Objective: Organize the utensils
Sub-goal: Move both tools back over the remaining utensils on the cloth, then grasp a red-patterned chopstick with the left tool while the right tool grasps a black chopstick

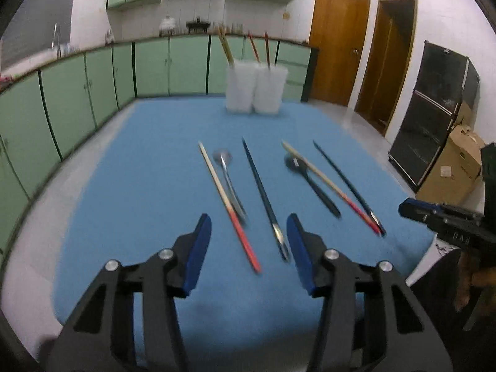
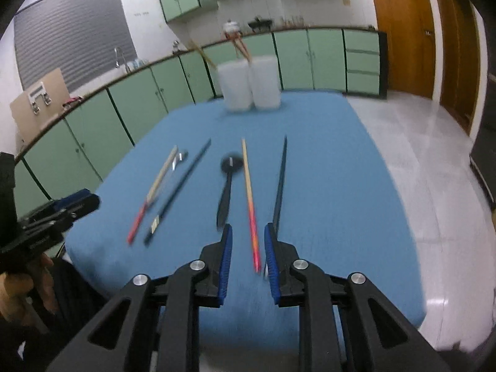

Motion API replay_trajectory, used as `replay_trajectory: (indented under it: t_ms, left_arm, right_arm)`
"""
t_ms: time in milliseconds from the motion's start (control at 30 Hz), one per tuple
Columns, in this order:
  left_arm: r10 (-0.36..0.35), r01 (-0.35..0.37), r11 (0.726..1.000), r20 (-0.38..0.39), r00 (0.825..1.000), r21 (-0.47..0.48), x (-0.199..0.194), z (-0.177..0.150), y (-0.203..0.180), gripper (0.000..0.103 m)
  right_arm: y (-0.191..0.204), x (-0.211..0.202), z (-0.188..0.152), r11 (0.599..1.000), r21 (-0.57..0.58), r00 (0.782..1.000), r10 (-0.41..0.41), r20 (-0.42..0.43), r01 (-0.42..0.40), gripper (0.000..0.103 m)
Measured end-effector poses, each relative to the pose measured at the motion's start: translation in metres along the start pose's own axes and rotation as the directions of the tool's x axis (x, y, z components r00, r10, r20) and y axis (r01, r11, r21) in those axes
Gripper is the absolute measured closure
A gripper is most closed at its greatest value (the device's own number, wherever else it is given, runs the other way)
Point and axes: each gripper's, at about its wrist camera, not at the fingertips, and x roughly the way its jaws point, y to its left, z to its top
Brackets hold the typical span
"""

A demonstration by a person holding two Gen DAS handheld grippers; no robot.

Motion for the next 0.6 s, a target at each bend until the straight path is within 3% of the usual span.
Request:
replay_trajectory:
  t_ms: [233, 433, 600]
  left_arm:
    - [0.081, -0.081, 0.996, -0.012, 0.997, 0.046, 0.019, -0.022, -0.01, 0.057]
    - [0.098, -0.096, 0.995, -0.074, 0.992, 0.025, 0.042, -0.027, -0.008, 0.063]
    - [0.12, -0.118, 0.993, -0.073, 0.99, 0.029, 0.047, -0.027, -0.003, 0.072]
  right_arm:
    - [0.0, 0.01, -0.022, 0.998, -0.03, 0.998, -0.061, -0.033, 0.06, 0.082]
    - [-0.003, 0.031, -0.018, 0.995, -0.062, 0.995, -0.086, -0.048, 0.083, 0.083]
    - [-0.013, 0.031, -0.015, 0.994, -0.061, 0.994, -0.098, -0.045, 0.095, 0.097]
